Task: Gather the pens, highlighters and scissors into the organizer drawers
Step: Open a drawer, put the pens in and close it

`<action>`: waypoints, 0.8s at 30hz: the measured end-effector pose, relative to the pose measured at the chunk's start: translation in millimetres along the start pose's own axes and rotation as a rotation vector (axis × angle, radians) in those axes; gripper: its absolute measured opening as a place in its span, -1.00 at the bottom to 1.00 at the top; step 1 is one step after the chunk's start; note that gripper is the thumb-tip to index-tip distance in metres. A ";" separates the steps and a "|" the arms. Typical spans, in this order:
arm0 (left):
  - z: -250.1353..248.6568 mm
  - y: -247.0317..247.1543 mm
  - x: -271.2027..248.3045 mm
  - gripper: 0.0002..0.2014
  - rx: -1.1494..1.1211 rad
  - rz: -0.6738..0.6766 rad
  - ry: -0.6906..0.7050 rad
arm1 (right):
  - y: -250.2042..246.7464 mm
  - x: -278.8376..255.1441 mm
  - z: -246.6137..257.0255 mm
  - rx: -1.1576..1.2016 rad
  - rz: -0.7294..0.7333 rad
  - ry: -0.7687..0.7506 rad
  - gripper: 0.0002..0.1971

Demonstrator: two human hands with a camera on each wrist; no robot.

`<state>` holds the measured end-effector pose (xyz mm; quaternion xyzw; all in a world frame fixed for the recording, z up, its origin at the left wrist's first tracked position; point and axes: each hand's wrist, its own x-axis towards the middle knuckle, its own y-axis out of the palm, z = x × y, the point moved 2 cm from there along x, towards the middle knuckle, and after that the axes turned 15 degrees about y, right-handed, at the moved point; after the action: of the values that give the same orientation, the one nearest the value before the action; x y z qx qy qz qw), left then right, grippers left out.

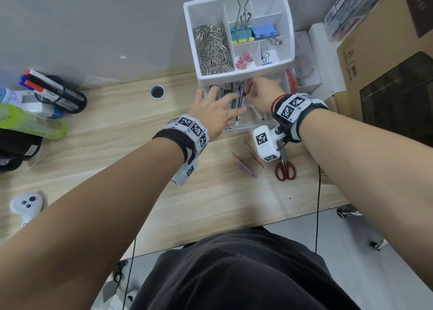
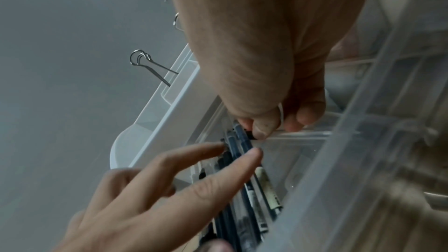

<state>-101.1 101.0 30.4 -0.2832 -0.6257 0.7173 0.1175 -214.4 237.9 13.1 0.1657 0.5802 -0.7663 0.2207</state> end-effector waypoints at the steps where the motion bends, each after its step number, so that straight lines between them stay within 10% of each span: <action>1: -0.2 1.7 1.9 -0.56 -0.012 0.018 0.022 | 0.3 -0.8 -0.1 0.007 -0.007 0.006 -0.85; 24: 14.9 7.6 2.5 -0.42 -0.342 0.015 -0.126 | -4.5 -5.4 3.6 -0.054 -0.017 0.103 -0.76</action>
<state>-110.0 88.4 23.3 -0.2585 -0.7426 0.6175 0.0228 -212.2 236.3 20.5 0.1939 0.6127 -0.7427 0.1882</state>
